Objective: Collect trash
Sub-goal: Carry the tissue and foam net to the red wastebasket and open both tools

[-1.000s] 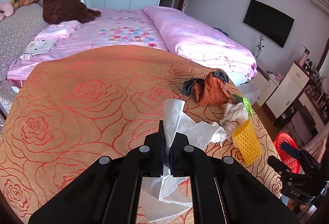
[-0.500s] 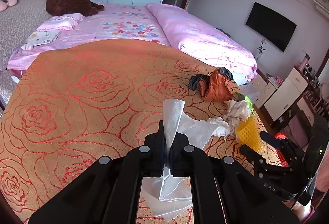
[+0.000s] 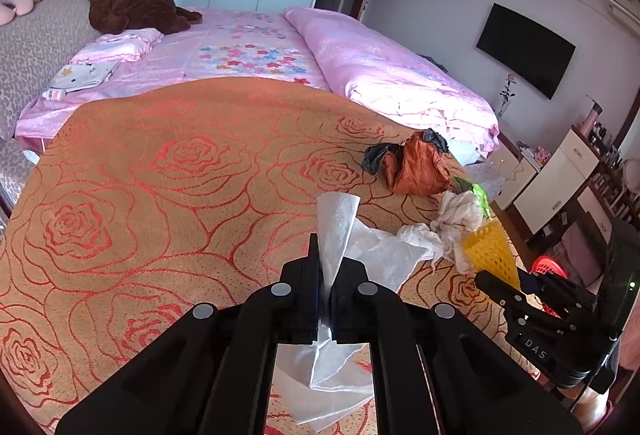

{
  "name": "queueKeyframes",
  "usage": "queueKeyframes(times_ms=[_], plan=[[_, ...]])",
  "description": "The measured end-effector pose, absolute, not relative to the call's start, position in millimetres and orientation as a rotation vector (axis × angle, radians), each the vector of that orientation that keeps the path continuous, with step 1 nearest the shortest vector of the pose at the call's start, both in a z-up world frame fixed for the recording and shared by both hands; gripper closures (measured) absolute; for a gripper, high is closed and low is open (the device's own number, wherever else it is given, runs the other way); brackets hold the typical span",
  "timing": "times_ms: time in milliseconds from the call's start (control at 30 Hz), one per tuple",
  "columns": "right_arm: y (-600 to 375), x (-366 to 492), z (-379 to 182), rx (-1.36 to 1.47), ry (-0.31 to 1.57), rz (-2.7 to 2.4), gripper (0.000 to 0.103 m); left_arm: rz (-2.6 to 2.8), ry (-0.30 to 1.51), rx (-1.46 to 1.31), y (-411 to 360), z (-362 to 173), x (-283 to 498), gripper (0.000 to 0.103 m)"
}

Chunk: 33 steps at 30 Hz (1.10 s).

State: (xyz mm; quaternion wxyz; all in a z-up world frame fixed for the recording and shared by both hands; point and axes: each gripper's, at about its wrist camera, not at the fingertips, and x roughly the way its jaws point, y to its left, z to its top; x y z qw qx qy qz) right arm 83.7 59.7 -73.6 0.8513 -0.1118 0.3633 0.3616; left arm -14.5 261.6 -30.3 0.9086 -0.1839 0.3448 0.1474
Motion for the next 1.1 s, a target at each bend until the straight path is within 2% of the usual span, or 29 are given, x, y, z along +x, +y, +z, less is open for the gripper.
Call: queueKeyframes(times_ms=[500, 1100], plan=[[26.5, 74.0, -42.8, -0.155, 0.722, 0.756, 0.071, 0.247, 0.662, -0.338, 237.1, -1.4, -16.9, 0.100], [-46.5, 94.7, -22.8, -0.088, 0.682, 0.582, 0.071, 0.093, 0.662, -0.234, 165.6, 13.3, 22.6, 0.100]])
